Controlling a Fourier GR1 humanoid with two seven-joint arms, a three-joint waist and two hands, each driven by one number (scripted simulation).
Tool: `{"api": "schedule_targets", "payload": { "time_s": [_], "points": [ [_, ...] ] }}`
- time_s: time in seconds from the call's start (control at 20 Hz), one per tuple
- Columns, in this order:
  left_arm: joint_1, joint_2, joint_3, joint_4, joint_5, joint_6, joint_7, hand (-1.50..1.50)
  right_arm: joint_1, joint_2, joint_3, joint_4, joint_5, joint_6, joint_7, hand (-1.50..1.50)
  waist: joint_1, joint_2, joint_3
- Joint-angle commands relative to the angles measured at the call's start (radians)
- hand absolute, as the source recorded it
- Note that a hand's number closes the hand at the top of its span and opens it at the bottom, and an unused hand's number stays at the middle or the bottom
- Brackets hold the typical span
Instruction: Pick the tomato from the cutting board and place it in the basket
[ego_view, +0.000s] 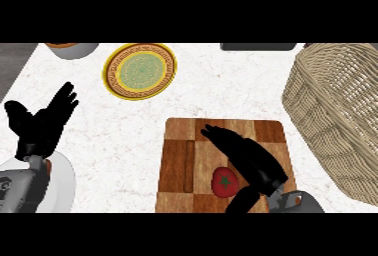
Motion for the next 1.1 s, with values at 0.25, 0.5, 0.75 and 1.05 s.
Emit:
{"api": "schedule_targets", "payload": {
  "time_s": [0.25, 0.5, 0.75, 1.05],
  "points": [
    [-0.004, -0.027, 0.044, 0.019, -0.042, -0.057, -0.006, 0.0, 0.015, -0.025, -0.093, 0.011, 0.019, 0.057, -0.097, -1.5, -0.002, 0.0, 0.0],
    [0.003, -0.086, 0.016, -0.053, -0.076, -0.004, 0.03, 0.0, 0.073, -0.028, -0.079, 0.018, 0.008, 0.059, -0.179, -1.5, -0.003, -0.001, 0.0],
    [0.018, -0.055, 0.076, -0.035, -0.076, -0.055, 0.026, 0.0, 0.078, -0.026, -0.082, 0.012, 0.028, 0.084, -0.228, -1.5, -0.001, -0.001, 0.0],
    [0.02, -0.092, 0.062, -0.047, -0.099, -0.047, 0.032, 0.0, 0.109, 0.036, 0.012, -0.023, 0.148, 0.038, -0.131, -1.5, -0.001, -0.001, 0.0]
  ]
}}
